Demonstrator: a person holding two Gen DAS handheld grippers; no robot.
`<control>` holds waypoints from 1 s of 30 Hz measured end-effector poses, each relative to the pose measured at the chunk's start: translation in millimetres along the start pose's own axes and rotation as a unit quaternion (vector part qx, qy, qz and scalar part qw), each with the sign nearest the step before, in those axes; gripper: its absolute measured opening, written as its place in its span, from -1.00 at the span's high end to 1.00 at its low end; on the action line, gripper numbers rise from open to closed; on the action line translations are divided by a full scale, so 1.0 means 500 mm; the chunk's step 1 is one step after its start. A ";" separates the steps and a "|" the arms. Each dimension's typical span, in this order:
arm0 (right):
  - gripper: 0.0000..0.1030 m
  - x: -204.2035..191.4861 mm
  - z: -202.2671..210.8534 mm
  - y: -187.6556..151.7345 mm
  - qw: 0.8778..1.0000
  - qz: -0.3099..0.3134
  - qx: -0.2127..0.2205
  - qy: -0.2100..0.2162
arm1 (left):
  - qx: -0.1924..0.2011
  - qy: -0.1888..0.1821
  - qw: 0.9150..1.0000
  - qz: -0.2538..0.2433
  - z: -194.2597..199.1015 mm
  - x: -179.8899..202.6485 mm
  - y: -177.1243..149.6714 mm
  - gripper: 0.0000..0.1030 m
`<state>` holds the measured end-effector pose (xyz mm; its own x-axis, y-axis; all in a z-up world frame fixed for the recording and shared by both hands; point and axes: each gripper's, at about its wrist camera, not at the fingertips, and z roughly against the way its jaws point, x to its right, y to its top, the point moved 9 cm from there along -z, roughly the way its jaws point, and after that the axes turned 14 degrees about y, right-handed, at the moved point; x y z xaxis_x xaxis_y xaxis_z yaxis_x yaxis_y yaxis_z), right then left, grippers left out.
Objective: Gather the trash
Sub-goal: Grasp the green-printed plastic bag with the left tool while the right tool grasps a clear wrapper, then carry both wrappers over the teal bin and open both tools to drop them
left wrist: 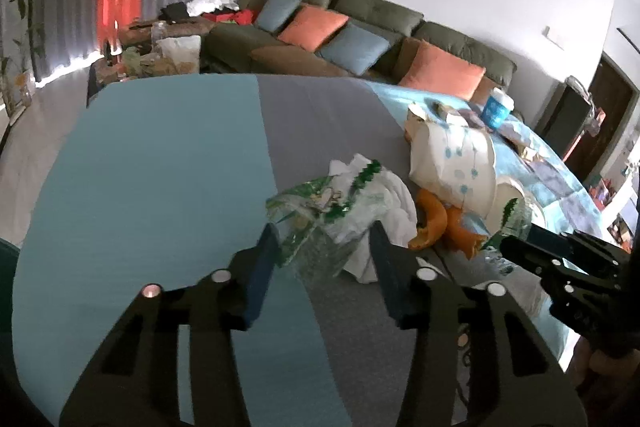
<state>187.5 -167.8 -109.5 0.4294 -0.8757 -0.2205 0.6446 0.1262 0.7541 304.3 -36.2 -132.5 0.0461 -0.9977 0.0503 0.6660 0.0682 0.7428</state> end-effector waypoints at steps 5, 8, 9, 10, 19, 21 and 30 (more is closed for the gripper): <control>0.49 -0.002 0.017 0.010 1.000 0.003 0.016 -0.004 | 0.030 0.007 1.000 -0.004 0.030 -0.005 0.014 0.37; 0.49 -0.008 0.029 0.014 1.000 0.007 0.025 -0.006 | 0.045 0.012 0.999 -0.003 0.050 -0.014 0.023 0.47; 0.49 -0.009 0.032 0.016 1.000 0.008 0.028 -0.007 | 0.049 0.015 0.999 -0.003 0.056 -0.017 0.026 0.47; 0.49 -0.012 0.037 0.019 0.999 0.009 0.033 -0.007 | 0.054 0.016 0.998 -0.003 0.067 -0.020 0.030 0.47; 0.49 -0.045 0.078 0.041 0.998 0.025 0.063 -0.008 | 0.093 0.034 0.995 0.008 0.159 -0.065 0.045 0.47; 0.49 -0.056 0.085 0.050 0.997 0.032 0.069 -0.005 | 0.102 0.040 0.994 0.011 0.183 -0.079 0.045 0.47; 0.49 -0.159 0.103 0.098 0.991 0.084 0.098 0.029 | 0.135 0.071 0.988 0.036 0.288 -0.164 0.035 0.47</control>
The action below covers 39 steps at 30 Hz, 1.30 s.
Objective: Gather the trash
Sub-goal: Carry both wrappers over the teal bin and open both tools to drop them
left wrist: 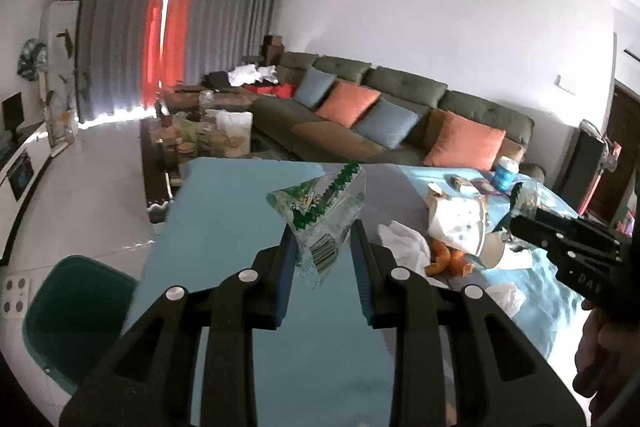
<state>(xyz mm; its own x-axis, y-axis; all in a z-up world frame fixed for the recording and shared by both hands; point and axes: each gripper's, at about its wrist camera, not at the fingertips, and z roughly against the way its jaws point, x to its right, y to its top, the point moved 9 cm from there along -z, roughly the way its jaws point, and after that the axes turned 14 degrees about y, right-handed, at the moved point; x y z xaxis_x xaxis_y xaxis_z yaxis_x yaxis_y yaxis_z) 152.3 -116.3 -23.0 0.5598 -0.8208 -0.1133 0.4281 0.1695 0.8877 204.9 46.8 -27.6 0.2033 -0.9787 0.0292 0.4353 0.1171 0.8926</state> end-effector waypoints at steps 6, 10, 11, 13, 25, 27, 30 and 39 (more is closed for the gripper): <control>0.49 -0.086 -0.023 0.046 0.998 0.034 0.013 0.046 | 0.023 0.033 0.999 0.019 0.050 -0.083 0.019 0.47; 0.49 -0.160 -0.059 0.069 0.994 0.061 0.011 0.090 | 0.031 0.067 0.997 0.034 0.082 -0.158 0.022 0.47; 0.49 -0.180 -0.068 0.074 0.992 0.066 0.011 0.103 | 0.032 0.075 0.996 0.037 0.087 -0.174 0.021 0.47; 0.49 -0.219 -0.087 0.081 0.989 0.076 0.008 0.123 | 0.033 0.091 0.994 0.045 0.102 -0.208 0.019 0.47; 0.49 -0.418 -0.192 0.107 0.966 0.121 -0.023 0.229 | 0.024 0.192 0.978 0.080 0.192 -0.431 -0.024 0.44; 0.49 -0.451 -0.212 0.113 0.960 0.128 -0.030 0.246 | 0.019 0.205 0.975 0.083 0.202 -0.462 -0.036 0.44; 0.49 -0.491 -0.235 0.109 0.953 0.137 -0.045 0.268 | 0.009 0.225 0.970 0.089 0.214 -0.513 -0.057 0.44; 0.49 -0.615 -0.355 0.073 0.930 0.152 -0.124 0.311 | -0.039 0.257 0.960 0.104 0.173 -0.625 -0.124 0.44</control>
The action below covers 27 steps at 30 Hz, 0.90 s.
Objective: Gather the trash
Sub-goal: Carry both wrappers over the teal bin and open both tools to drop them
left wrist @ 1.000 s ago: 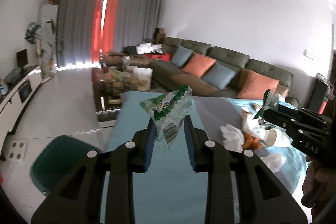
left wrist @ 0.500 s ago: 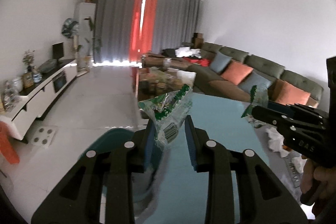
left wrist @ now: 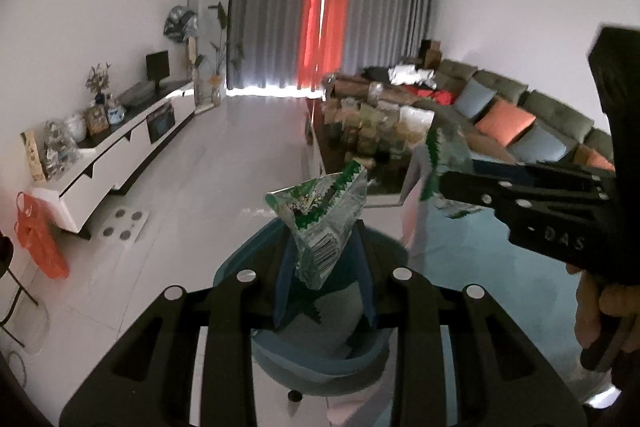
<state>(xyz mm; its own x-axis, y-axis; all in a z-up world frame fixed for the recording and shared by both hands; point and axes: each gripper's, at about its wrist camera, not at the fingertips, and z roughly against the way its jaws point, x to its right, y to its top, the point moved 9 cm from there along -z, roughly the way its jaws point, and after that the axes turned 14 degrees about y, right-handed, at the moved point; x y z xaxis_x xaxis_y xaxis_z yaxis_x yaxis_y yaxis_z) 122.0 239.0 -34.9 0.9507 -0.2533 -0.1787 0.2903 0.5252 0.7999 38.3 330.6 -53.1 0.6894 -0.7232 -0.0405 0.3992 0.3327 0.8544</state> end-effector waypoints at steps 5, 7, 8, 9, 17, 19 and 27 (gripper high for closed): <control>0.49 0.012 -0.092 -0.015 0.998 -0.031 -0.052 0.024 | -0.047 0.005 0.999 0.005 -0.104 0.020 -0.025 0.44; 0.49 0.017 -0.116 -0.024 0.996 -0.043 -0.070 0.033 | -0.066 0.002 0.998 0.005 -0.133 0.031 -0.048 0.44; 0.49 0.017 -0.128 -0.026 0.996 -0.044 -0.075 0.032 | -0.071 0.003 0.997 0.004 -0.146 0.039 -0.055 0.44; 0.49 0.018 -0.134 -0.032 0.995 -0.046 -0.081 0.033 | -0.076 0.001 0.997 0.005 -0.155 0.049 -0.062 0.44; 0.48 0.026 -0.210 -0.066 0.986 -0.060 -0.149 0.041 | -0.131 0.002 0.991 -0.007 -0.251 0.085 -0.122 0.37; 0.47 0.028 -0.227 -0.072 0.984 -0.061 -0.162 0.039 | -0.144 -0.002 0.989 -0.009 -0.273 0.094 -0.134 0.28; 0.28 0.036 -0.236 -0.077 0.981 -0.075 -0.170 0.047 | -0.146 0.013 0.989 -0.021 -0.291 0.126 -0.151 0.06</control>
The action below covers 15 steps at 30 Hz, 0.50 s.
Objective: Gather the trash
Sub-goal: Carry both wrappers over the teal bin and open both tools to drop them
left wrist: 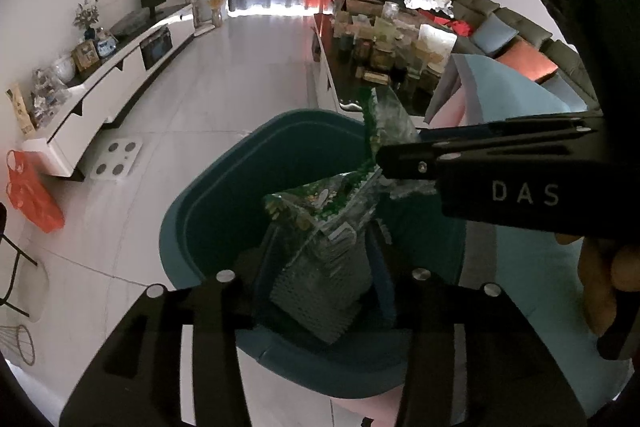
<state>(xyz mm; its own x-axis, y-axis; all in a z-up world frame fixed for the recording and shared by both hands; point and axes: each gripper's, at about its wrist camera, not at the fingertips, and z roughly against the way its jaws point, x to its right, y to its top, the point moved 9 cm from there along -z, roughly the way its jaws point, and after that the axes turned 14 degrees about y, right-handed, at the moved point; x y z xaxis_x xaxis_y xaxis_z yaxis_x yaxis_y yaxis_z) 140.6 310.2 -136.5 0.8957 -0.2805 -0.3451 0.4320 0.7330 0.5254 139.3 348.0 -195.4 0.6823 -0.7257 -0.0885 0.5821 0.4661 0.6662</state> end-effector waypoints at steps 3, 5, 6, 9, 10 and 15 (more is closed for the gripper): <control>0.04 0.003 0.010 0.005 1.000 -0.014 0.011 0.017 | 0.003 0.004 1.000 0.000 0.009 -0.001 -0.003 -0.10; 0.04 0.002 0.014 0.008 1.000 -0.010 0.012 0.016 | 0.005 0.009 1.000 0.001 0.014 -0.005 0.000 -0.21; 0.03 0.001 0.015 0.009 1.000 -0.011 0.014 0.018 | 0.006 0.009 1.000 0.002 0.016 -0.004 0.001 -0.24; -0.05 0.000 0.023 0.013 0.999 -0.015 0.021 0.023 | 0.009 0.016 1.000 0.002 0.019 -0.008 0.002 -0.36; -0.06 0.001 0.028 0.015 0.999 -0.016 0.025 0.026 | 0.010 0.016 1.000 0.002 0.021 -0.007 0.003 -0.38; -0.14 0.006 0.065 0.016 0.998 -0.021 0.048 0.029 | 0.022 0.021 1.000 0.007 0.045 -0.015 0.009 -0.57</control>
<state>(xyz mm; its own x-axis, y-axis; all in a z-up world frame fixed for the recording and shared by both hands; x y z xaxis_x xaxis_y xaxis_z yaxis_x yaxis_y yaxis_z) 150.2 295.1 -108.2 0.8700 -0.2715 -0.4116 0.4800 0.6575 0.5809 126.9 344.3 -175.1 0.7088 -0.6971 -0.1082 0.5527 0.4533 0.6993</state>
